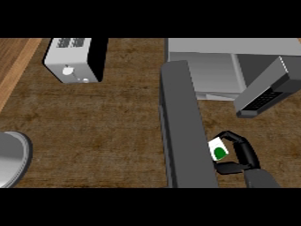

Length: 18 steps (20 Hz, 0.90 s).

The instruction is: Pick up the milk, place it into the microwave and close the microwave

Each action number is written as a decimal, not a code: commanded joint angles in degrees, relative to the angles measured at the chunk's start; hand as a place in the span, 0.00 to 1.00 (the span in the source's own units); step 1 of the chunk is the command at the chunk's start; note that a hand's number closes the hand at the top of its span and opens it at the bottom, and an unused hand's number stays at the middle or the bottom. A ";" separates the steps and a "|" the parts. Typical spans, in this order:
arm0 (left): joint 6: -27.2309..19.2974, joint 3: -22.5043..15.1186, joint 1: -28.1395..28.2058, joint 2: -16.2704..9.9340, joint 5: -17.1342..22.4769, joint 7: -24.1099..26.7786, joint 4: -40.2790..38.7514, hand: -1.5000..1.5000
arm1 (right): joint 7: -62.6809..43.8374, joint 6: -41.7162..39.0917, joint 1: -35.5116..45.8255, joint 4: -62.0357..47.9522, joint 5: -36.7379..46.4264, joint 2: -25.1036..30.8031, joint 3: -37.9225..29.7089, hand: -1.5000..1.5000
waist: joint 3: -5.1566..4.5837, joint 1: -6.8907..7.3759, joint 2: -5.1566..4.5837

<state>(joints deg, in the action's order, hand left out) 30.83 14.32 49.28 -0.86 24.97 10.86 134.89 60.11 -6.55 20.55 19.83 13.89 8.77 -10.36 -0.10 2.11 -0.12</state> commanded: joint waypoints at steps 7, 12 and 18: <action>0.89 -1.28 1.43 0.82 4.08 0.19 3.10 0.00 | 5.72 -3.52 3.56 -1.42 -3.11 -1.82 -2.14 1.00 | 0.24 -0.69 -0.07; 0.22 0.90 1.86 -0.04 8.15 -1.82 6.45 0.00 | 5.70 -1.91 5.67 -3.47 -4.02 0.95 -4.13 1.00 | 0.32 -0.25 -0.32; -1.63 3.10 0.65 -2.28 10.40 -4.27 6.00 0.00 | 2.17 2.33 11.53 -2.97 -3.18 0.68 -4.12 1.00 | 0.28 -0.52 -0.40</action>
<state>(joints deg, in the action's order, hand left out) 31.23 15.42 50.64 -1.43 27.32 9.84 134.63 59.19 -4.95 29.69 17.08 10.46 8.21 -14.23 0.19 1.94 -0.41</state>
